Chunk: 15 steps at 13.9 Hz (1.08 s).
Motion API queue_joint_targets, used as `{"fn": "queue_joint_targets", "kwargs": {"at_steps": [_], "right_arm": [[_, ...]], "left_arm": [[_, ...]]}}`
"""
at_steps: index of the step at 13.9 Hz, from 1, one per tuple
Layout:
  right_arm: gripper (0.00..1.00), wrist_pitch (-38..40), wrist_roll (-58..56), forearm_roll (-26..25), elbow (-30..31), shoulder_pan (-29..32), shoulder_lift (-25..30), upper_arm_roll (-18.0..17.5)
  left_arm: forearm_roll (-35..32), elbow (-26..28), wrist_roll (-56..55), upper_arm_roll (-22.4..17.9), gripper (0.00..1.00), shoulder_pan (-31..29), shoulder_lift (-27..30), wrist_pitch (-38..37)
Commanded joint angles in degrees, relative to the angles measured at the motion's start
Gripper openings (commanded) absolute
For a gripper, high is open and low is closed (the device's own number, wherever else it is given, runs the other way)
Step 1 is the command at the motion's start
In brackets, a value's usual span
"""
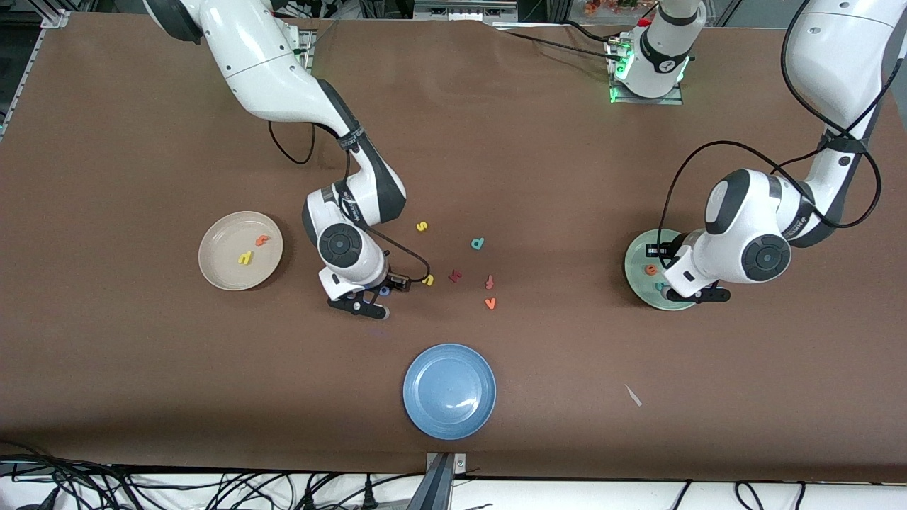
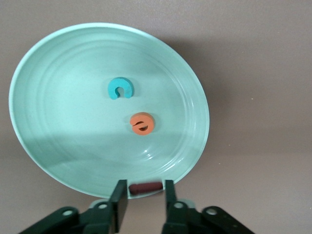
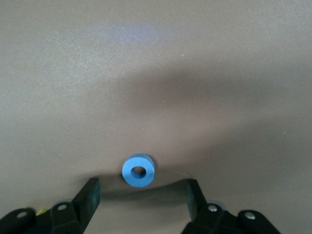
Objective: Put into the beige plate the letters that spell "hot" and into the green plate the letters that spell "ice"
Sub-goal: 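Place the red dash on the green plate while the right gripper carries the ring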
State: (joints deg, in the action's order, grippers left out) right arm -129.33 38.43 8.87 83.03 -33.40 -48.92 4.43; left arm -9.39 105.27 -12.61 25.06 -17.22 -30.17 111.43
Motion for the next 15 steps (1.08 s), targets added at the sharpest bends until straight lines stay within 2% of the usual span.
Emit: {"fn": "queue_joint_targets", "kwargs": {"at_steps": [1,5,7,9,11,13,15], "right_arm": [[0.76,1.19,-1.16,0.36,-2.61,0.35,-1.62,-0.04],[0.65,1.54,-1.86,0.27,-2.61,0.44,-1.53,0.05],[0.53,1.54,-1.86,0.27,-2.61,0.44,-1.53,0.05],[0.39,1.36,-1.60,0.27,-2.61,0.26,-1.62,0.05],[0.30,1.36,-1.16,0.62,-2.61,0.17,-1.62,0.05],[0.27,1.36,-1.07,0.71,-2.61,0.09,-1.62,0.05],[0.24,3.19,-1.42,0.80,-2.87,0.35,-1.09,0.22]], "left_arm": [[-0.54,0.29,1.00,0.34,1.00,0.08,0.37,0.37],[-0.54,-1.28,1.09,0.43,1.00,-0.36,4.14,-6.29],[-0.54,-6.54,1.62,0.52,1.00,-0.27,4.94,-12.61],[-0.54,-14.27,2.50,0.78,1.00,0.25,4.94,-19.99],[-0.10,-20.25,3.02,0.96,1.00,0.43,5.03,-24.05],[0.25,-25.36,3.90,0.96,1.00,0.26,6.52,-25.73],[0.25,-27.31,6.61,0.96,1.00,0.08,8.89,-26.00]]}}
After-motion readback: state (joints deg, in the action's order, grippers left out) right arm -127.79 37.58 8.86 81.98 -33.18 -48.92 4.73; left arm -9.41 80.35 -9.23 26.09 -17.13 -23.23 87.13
